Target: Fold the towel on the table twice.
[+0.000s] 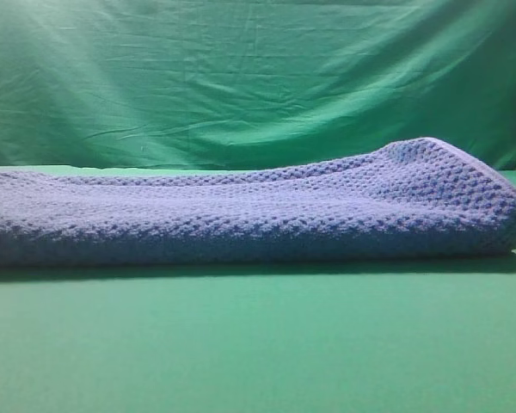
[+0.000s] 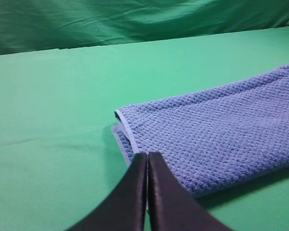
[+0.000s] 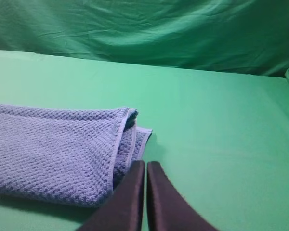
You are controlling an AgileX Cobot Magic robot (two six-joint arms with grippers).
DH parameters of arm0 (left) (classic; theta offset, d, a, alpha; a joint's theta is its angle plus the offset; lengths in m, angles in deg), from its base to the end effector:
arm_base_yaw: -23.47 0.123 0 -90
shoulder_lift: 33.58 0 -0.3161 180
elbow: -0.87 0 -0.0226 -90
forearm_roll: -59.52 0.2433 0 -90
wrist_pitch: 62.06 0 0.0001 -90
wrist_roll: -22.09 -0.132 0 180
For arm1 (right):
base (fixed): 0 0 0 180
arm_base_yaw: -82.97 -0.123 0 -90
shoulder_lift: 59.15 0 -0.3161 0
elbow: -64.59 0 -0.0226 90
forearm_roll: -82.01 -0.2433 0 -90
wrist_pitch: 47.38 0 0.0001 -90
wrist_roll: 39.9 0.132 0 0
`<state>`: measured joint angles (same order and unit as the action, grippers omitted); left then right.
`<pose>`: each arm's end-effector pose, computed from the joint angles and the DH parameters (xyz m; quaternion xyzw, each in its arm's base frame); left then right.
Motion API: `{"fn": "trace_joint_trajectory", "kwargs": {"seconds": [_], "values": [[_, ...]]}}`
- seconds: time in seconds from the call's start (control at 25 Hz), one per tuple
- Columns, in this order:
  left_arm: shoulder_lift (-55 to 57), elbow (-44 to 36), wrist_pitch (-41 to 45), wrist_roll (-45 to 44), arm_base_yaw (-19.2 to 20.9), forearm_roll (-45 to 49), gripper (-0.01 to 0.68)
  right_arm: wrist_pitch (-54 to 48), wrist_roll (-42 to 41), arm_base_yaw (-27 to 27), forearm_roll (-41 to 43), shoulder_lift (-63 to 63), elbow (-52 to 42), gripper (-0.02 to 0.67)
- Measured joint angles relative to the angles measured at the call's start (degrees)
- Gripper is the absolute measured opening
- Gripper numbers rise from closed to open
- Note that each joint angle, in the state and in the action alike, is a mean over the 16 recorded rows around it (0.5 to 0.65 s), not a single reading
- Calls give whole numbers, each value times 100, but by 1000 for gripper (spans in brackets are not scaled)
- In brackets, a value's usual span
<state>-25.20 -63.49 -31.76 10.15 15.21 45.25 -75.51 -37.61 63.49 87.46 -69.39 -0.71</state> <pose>0.0381 -0.0221 0.2349 0.0920 0.7726 -0.0959 0.6208 0.0463 0.0101 0.2308 -0.1363 0.7737 0.0738 0.6143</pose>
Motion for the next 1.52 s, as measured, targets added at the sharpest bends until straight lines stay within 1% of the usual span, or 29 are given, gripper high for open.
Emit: {"fn": "trace_joint_trajectory", "kwargs": {"seconds": [0.32, 0.52, 0.8, 1.04, 1.24, 1.52], "values": [[0, -71, -47, 0, 0, 38, 0, 68, 0, 0, 13, 0, -153, 0], [0, -156, -59, -1, 1, 293, 0, 111, 0, 0, 135, 0, -374, 0], [-7, -582, -131, -12, 5, 689, 0, 359, -1, 0, 349, 0, -925, 0], [-17, -1045, -300, -97, 9, 912, 0, 595, -3, 0, 376, 0, -1325, 0], [-25, -1292, -464, -300, 10, 900, 0, 709, -5, 0, 253, 0, -1414, 0], [-26, -1372, -612, -605, 10, 889, 0, 720, -5, 0, 112, 0, -1416, 0]]}}
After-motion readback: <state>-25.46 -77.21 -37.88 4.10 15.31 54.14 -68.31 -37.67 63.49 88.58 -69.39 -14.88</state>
